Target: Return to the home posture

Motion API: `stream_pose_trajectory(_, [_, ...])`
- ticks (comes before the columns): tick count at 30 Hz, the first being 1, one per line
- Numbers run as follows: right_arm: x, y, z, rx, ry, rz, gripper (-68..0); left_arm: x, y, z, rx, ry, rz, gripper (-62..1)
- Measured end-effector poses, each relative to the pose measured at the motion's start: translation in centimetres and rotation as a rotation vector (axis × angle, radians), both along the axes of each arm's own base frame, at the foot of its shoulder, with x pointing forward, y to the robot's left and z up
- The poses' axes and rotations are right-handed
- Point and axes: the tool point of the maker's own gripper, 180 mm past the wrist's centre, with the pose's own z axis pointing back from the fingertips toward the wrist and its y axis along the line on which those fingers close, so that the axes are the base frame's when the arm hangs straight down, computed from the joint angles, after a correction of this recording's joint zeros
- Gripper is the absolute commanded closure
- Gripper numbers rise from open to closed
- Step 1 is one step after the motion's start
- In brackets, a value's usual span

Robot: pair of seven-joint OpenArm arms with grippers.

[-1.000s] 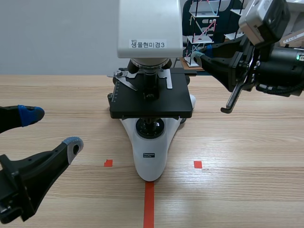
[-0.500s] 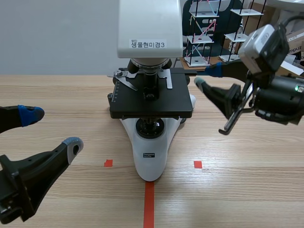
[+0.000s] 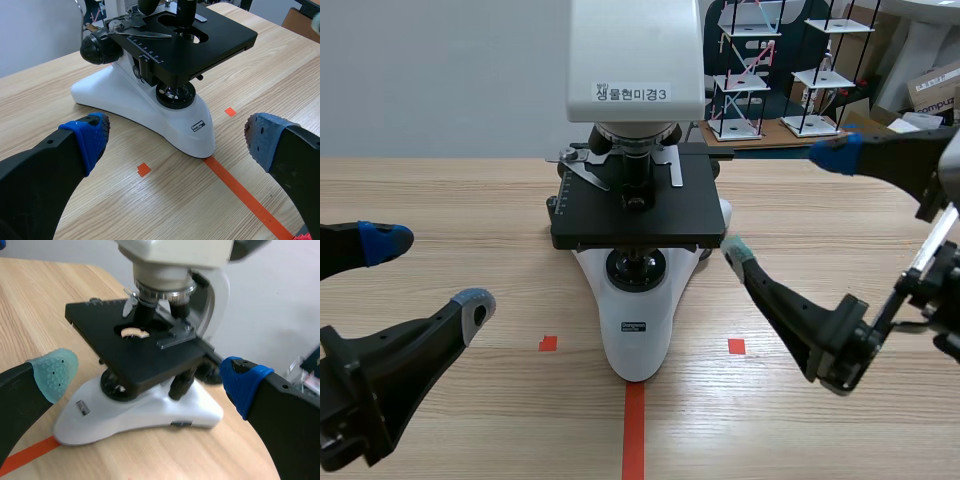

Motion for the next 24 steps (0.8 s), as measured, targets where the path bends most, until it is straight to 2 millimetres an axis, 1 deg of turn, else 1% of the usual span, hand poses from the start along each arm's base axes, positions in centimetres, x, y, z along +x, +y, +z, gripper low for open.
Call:
stream_pose_trajectory(2, [-1.2, -0.6, -0.4, 0.014, 0.054, -0.032, -62.6, 0.0, 0.0, 0.0, 0.000, 0.000, 0.000, -57.0])
stream_pose_trajectory(6, [-3.4, -0.7, -1.2, 0.011, 0.140, -0.044, -62.6, 0.0, 0.0, 0.0, 0.000, 0.000, 0.000, -57.0])
stream_pose_trajectory(9, [-4.4, -1.2, -1.6, 0.012, 0.198, -0.064, -62.6, 0.0, 0.0, 0.0, 0.000, 0.000, 0.000, -57.0])
stream_pose_trajectory(13, [-4.8, -1.9, -1.5, 0.034, 0.221, -0.089, -62.6, 0.0, 0.0, 0.0, 0.000, 0.000, 0.000, -57.0])
stream_pose_trajectory(18, [-4.8, -2.1, -2.0, 0.022, 0.248, -0.101, -62.6, 0.0, 0.0, 0.0, 0.000, 0.000, 0.000, -57.0])
stream_pose_trajectory(24, [-4.5, -2.2, -1.7, 0.038, 0.242, -0.106, -62.6, 0.0, 0.0, 0.0, 0.000, 0.000, 0.000, -57.0])
